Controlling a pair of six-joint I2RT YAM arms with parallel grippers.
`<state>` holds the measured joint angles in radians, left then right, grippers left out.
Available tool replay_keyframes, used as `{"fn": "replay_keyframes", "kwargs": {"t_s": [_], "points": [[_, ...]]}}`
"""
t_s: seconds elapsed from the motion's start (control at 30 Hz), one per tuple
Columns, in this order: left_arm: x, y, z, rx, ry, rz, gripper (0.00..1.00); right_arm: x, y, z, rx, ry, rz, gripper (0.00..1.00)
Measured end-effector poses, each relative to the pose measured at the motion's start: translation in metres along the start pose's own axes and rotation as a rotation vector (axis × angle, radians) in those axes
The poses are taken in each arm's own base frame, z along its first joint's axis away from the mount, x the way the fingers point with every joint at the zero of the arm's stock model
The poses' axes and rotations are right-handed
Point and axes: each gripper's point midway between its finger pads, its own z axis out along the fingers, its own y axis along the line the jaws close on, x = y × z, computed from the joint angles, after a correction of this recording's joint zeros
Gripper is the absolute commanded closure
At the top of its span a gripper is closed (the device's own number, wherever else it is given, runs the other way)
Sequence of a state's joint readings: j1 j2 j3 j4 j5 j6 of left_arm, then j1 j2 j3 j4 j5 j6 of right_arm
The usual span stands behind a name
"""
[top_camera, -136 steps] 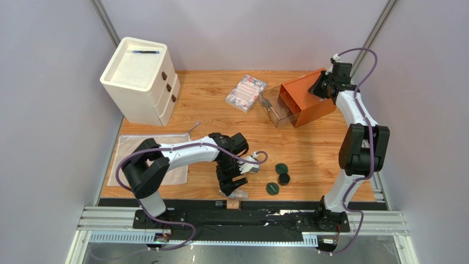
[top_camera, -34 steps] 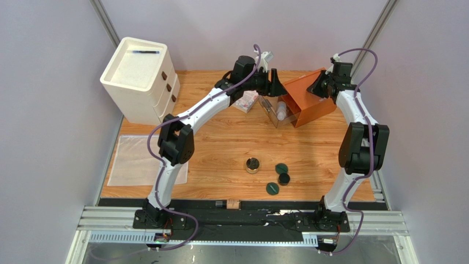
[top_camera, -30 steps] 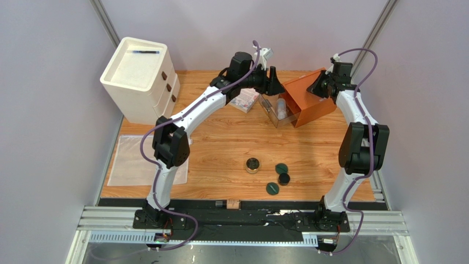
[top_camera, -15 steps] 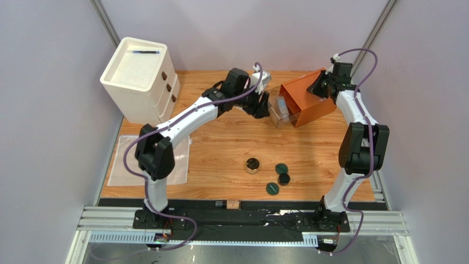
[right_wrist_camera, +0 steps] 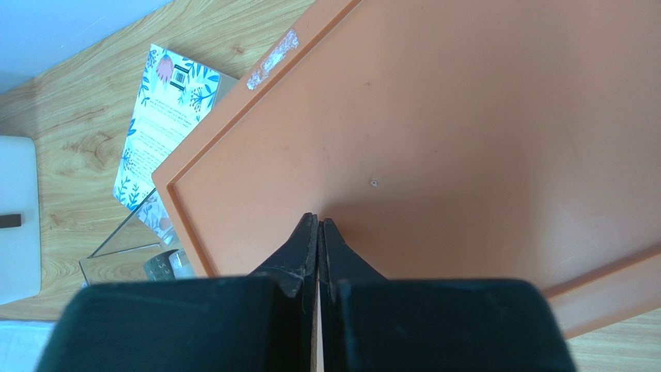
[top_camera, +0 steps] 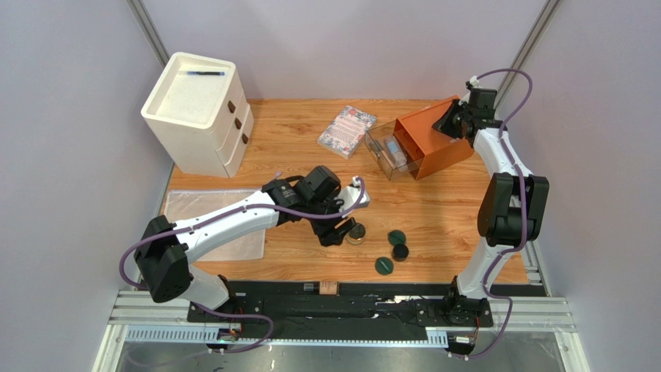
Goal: Organize the makeup
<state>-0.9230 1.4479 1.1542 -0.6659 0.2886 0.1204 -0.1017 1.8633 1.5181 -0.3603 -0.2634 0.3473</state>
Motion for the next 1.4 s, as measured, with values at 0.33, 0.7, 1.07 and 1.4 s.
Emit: {"fn": "replay_keyframes", "kwargs": {"t_s": [0.33,0.7,1.07,1.4], "points": [[0.058,-0.053,0.019,0.122,0.254,0.029,0.36,0.0,0.0,0.001,0.0,0.0,0.0,1.0],[0.109,-0.069,0.031,0.118,0.49,-0.069,0.38,0.0,0.0,0.002,-0.004,-0.002,-0.001,1.0],[0.15,-0.067,0.038,0.038,0.706,-0.215,0.39,-0.002,0.004,0.008,-0.03,-0.011,-0.004,1.0],[0.157,-0.073,0.05,0.027,0.69,-0.241,0.5,-0.003,0.006,0.01,-0.036,-0.008,-0.004,1.0]]}}
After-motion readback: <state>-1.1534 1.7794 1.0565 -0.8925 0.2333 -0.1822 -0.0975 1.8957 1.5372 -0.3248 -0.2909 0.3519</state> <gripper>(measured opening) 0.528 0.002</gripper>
